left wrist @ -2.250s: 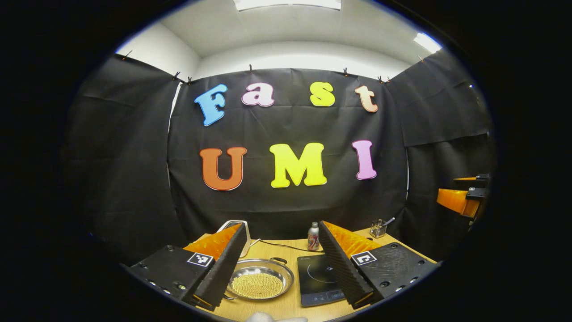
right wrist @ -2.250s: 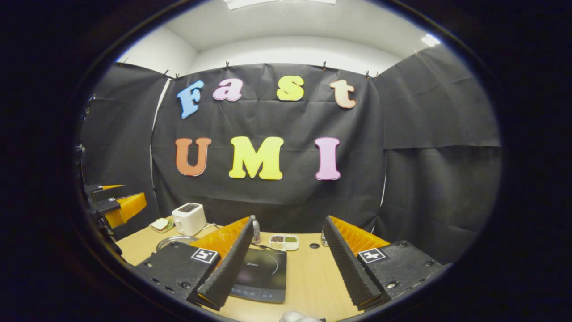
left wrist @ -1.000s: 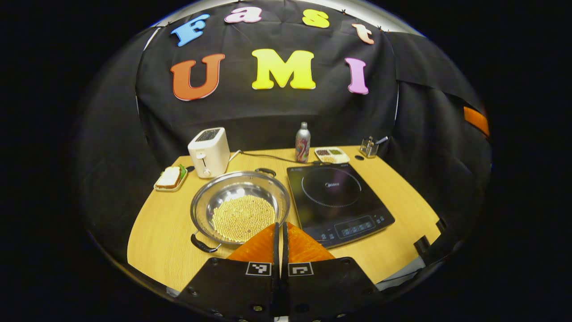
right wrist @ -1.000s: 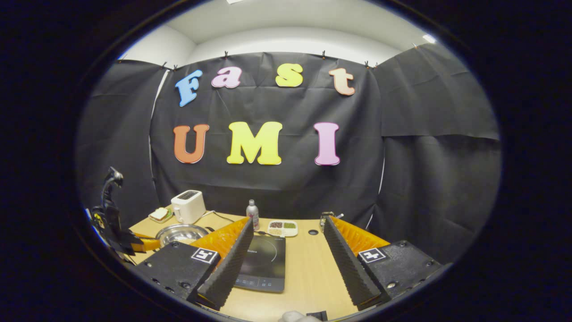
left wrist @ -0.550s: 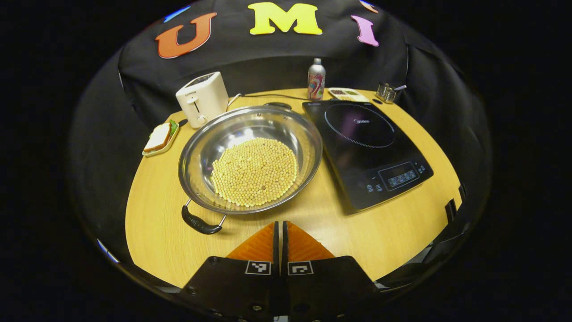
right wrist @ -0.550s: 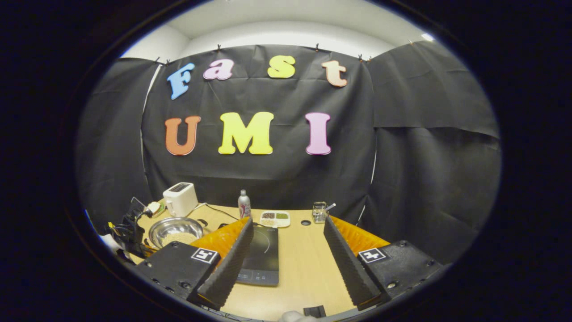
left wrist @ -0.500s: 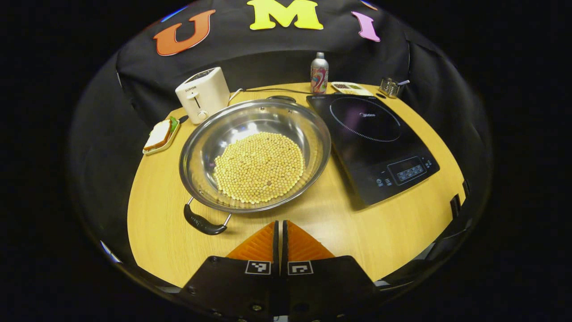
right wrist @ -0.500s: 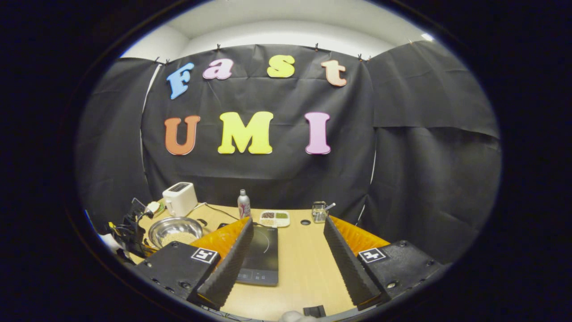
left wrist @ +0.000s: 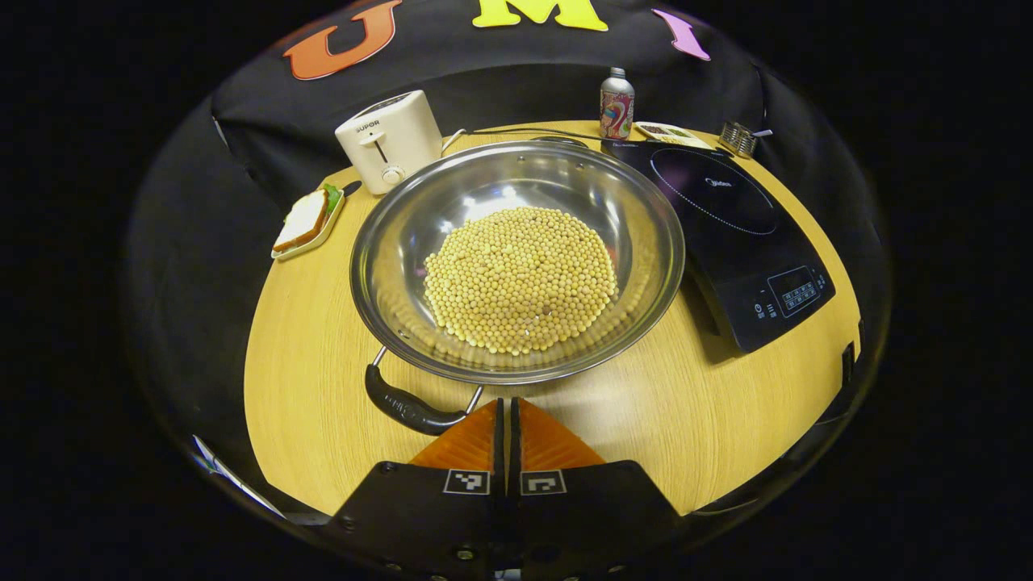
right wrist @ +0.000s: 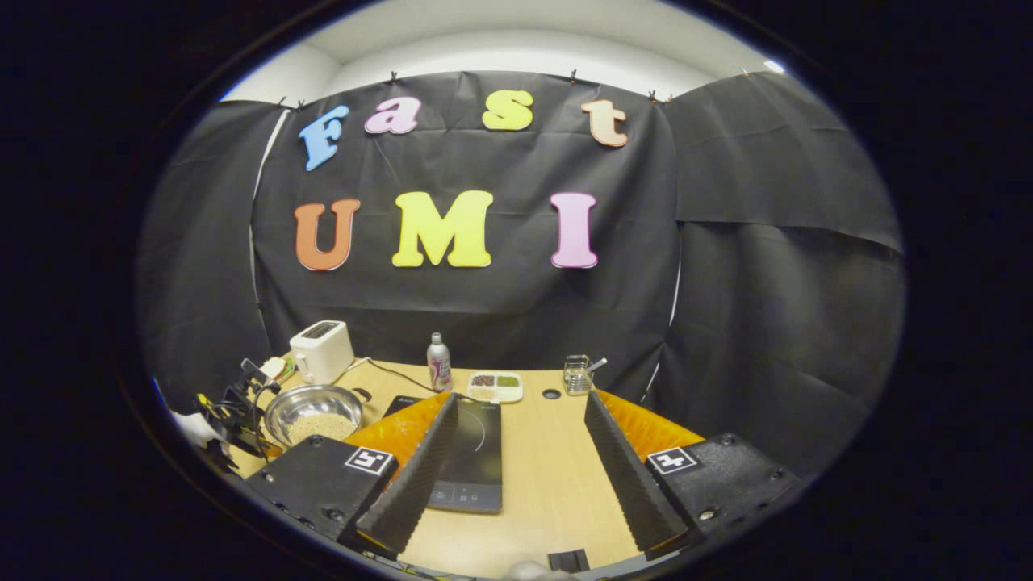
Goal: First push the handle of the pot to place it horizontally, then grasp the pot with both hands and set it on the induction cooktop.
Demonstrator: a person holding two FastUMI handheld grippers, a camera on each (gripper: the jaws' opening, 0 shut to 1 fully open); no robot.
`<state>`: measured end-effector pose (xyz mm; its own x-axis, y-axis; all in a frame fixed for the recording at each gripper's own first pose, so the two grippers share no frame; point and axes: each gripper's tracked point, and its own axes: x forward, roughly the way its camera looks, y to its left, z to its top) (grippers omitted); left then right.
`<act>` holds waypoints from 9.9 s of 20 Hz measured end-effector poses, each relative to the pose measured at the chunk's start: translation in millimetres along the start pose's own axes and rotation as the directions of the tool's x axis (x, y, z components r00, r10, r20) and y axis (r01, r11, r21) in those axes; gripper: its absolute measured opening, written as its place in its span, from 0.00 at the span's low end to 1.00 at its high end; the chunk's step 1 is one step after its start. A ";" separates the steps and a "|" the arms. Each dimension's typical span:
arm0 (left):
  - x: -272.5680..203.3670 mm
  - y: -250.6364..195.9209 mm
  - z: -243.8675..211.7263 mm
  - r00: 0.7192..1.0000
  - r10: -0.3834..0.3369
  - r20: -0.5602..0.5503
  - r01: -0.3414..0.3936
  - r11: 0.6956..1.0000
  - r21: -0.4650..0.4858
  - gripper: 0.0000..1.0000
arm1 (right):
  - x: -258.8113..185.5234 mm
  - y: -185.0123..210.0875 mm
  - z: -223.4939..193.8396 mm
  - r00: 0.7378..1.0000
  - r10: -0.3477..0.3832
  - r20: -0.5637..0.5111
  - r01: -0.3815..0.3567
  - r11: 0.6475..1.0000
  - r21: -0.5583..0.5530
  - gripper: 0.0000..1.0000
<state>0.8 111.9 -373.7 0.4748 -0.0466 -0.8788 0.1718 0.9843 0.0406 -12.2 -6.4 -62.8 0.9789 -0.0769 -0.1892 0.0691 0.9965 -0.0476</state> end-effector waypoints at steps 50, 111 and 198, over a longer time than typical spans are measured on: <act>23.1 130.0 42.8 0.987 0.158 0.042 -0.147 0.969 -0.197 0.00 | 16.4 11.7 -7.1 0.998 0.033 -0.045 -0.035 0.998 -0.047 0.97; 81.5 138.1 95.2 0.985 -0.105 -0.135 0.078 0.978 -0.196 0.62 | 241.5 313.0 -237.1 0.547 0.203 -0.812 -0.237 0.968 0.083 0.64; 85.9 117.3 114.8 0.991 -0.132 -0.028 0.131 0.991 -0.035 0.58 | 221.4 5.3 -152.5 0.712 0.175 -0.680 -0.129 0.985 0.118 0.63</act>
<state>160.8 203.9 -389.8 0.4236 -0.1714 -0.8895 0.2021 0.9751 -0.0917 175.6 -23.3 -254.5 0.5787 0.0966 -0.8098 -0.0356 0.9950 0.0933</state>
